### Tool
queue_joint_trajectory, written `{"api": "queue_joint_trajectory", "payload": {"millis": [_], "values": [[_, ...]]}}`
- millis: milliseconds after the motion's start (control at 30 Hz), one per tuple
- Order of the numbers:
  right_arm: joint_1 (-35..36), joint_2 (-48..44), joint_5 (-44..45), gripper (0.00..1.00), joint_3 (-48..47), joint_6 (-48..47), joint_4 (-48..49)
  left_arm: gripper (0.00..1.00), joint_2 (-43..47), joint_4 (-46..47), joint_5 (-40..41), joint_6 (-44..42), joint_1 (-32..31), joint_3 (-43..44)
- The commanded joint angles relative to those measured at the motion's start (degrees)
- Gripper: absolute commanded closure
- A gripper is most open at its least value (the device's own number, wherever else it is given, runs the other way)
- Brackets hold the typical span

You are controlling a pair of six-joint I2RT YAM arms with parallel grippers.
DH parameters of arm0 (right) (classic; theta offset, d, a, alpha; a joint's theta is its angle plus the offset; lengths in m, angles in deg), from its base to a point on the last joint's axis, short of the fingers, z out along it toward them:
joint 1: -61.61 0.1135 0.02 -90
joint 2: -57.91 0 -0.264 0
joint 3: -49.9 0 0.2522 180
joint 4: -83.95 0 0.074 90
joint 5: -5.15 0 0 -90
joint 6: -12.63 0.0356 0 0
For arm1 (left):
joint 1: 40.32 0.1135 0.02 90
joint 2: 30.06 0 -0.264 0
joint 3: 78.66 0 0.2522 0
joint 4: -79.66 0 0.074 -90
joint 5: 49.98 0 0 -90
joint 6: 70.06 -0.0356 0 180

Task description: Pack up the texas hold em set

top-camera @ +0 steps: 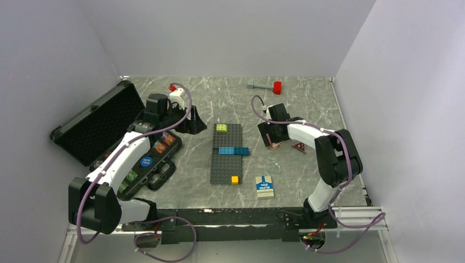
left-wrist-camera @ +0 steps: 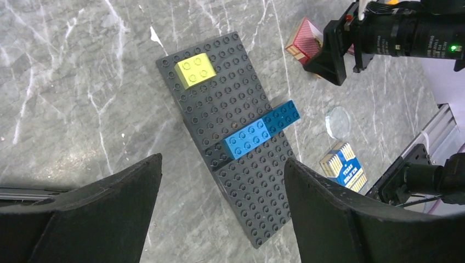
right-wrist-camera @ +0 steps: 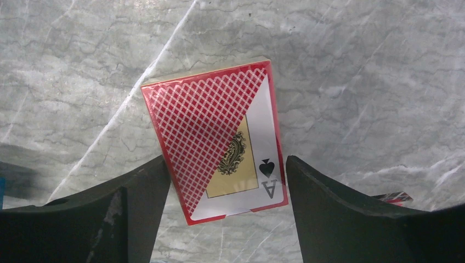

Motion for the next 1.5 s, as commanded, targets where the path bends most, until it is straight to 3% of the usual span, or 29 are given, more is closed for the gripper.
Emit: {"api": "queue_joint_trajectory", "payload": {"millis": [0,133,267,500,633,800,1033,1267,1467], "values": [[-0.34,0.71,-1.45,0.25,-1.37,-0.81,-1.19,0.14,1.48,3.02,-3.47,-0.57,-0.38,0.21],[-0.37,0.89,-1.63,0.50,-1.63,-0.64,-1.68,0.14,1.06,3.06,-4.08,-0.13,-0.38,0.46],[-0.37,-0.39,-1.59,0.69,-1.29,-0.57,-1.30,0.14,1.03,3.24,-5.37,0.34,-0.38,0.42],[0.79,-13.34,-5.11,0.83,3.27,-1.80,4.14,0.14,0.47,5.08,-12.57,1.92,-0.59,0.41],[5.50,-23.38,-9.96,0.95,6.26,-3.33,7.60,0.14,-0.54,6.51,-17.24,2.71,-1.51,0.38],[14.63,-27.28,-11.02,0.99,5.60,-5.29,6.80,0.14,-2.57,8.07,-22.04,4.94,-3.33,0.46],[27.48,-28.16,-5.96,0.99,4.11,-6.57,9.89,0.14,-5.38,10.65,-26.53,7.68,-5.36,0.18],[32.79,-27.74,-3.39,0.99,2.63,-7.60,12.67,0.19,-8.65,11.12,-30.43,9.22,-5.96,0.92],[34.61,-27.78,-0.53,0.99,2.65,-8.06,13.17,0.31,-9.71,10.62,-32.31,8.96,-6.99,1.43]]}}
